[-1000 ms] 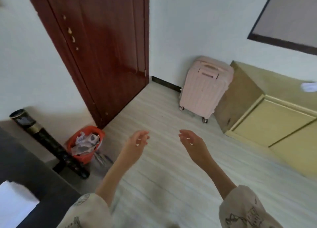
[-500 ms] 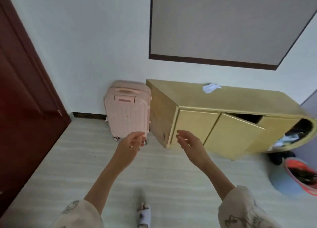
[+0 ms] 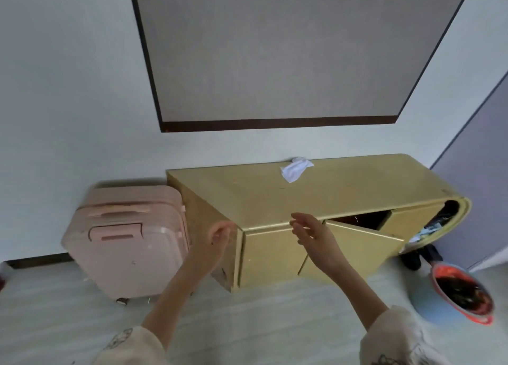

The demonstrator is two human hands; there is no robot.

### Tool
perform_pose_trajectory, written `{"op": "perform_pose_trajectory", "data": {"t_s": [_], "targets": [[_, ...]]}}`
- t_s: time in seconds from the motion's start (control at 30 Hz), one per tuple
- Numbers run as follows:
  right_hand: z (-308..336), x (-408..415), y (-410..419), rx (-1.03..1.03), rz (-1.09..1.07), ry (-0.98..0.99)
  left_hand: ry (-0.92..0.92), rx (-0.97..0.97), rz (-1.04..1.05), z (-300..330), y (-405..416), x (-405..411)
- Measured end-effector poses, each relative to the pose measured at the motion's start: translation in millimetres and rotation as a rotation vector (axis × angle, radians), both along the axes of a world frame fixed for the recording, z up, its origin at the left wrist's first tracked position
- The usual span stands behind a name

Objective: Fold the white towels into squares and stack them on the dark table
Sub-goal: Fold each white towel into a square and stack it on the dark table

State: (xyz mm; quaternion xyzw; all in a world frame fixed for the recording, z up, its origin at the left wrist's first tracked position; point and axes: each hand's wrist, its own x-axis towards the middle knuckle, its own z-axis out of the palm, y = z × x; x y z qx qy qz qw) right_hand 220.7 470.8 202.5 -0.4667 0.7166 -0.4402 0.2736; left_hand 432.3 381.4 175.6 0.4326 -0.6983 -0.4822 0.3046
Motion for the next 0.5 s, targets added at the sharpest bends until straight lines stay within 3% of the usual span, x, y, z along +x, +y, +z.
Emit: {"op": "perform_pose_trajectory", "data": {"t_s": [0.27, 0.5], "targets": [[-49.5, -121.7, -116.4, 0.12, -0.062, -0.041, -0.166, 0.095, -0.143, -46.6, -108.2, -121.7], [-120.6, -244.7, -254.6, 0.267, -0.001, -0.035, -0.299, 0.233, -0.077, -93.0, -214.5, -248.4]]}}
